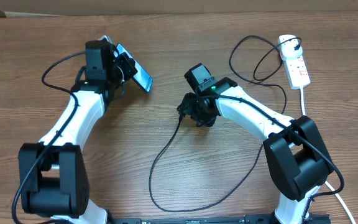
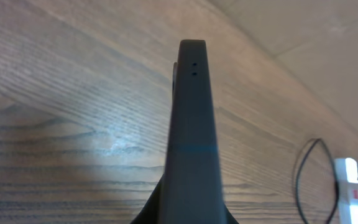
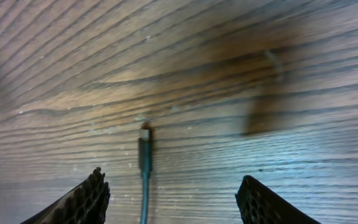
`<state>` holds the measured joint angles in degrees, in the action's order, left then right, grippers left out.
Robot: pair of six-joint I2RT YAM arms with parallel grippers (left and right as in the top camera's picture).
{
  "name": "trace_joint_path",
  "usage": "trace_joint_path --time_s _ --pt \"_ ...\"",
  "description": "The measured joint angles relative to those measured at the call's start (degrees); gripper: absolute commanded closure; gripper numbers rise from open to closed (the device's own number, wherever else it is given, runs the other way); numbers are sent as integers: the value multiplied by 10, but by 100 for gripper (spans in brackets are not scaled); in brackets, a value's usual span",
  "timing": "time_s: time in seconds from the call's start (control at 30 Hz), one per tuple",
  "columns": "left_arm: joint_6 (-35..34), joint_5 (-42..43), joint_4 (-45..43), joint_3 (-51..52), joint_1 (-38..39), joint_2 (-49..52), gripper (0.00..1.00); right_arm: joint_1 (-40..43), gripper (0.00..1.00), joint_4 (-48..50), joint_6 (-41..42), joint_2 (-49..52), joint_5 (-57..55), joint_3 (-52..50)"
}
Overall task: Plug charger to phone and switch on socket
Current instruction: 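Lower the right gripper to the black cable's USB plug end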
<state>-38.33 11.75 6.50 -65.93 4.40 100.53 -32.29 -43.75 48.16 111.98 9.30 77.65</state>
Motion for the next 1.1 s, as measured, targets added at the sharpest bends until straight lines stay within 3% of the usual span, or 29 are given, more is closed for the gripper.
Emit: trace_joint_path --time_s 0.17,0.33,0.47,0.6,1.1 --pt "0 6 1 0 0 28 96 0 36 2 0 0 14 0" --pt "0 9 0 0 0 30 96 -1 44 3 -1 1 18 0" --pt "-7 12 0 0 0 30 96 -15 45 4 2 9 19 0" --pt "-22 13 1 0 0 30 96 -38 57 11 6 30 23 0" --pt "-35 22 2 0 0 30 96 -34 69 47 39 50 33 -2"
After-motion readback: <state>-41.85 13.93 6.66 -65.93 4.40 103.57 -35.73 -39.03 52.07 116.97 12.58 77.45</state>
